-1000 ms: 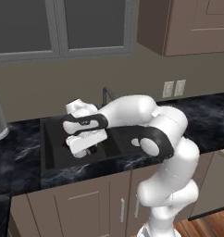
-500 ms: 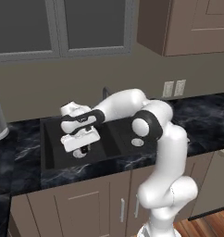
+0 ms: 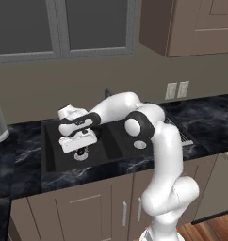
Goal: Move the pot and pan from the stove into the sink.
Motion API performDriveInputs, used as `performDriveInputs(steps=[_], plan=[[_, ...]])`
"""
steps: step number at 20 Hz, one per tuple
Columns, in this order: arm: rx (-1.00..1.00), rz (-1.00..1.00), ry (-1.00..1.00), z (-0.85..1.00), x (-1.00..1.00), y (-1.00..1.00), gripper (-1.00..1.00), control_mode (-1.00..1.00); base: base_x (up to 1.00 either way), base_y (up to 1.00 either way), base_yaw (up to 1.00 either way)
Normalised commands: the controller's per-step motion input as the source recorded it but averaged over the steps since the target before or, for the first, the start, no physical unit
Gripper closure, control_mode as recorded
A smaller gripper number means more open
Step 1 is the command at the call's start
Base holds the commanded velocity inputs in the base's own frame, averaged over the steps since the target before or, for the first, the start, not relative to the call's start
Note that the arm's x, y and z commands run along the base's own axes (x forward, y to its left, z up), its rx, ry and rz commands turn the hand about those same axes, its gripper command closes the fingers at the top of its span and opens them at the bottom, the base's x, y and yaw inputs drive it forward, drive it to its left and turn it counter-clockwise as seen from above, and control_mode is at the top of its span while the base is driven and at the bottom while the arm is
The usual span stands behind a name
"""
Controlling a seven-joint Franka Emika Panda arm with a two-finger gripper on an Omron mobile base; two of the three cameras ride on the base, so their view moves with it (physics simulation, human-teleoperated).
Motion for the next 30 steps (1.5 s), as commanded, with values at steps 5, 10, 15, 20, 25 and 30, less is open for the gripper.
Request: performDriveInputs(steps=[5, 10, 15, 20, 25, 30], plan=[[0.00, 0.00, 0.00, 0.04, 0.04, 0.00, -1.00, -1.00, 0.00, 0.00, 0.00], [0.00, -0.01, 0.00, 0.43, 0.07, 0.00, -1.00, -1.00, 0.00, 0.00, 0.00], [0.00, 0.00, 0.00, 0.80, -0.06, -0.01, -1.00, -1.00, 0.00, 0.00, 0.00], [0.00, 0.00, -0.01, 0.64, -0.51, -0.22, -1.00, -1.00, 0.00, 0.00, 0.00], [0.01, 0.00, -0.10, 0.43, -0.91, -0.41, -1.00, -1.00, 0.00, 0.00, 0.00], [0.03, 0.00, -0.17, 0.39, -1.00, -0.53, -1.00, -1.00, 0.00, 0.00, 0.00]])
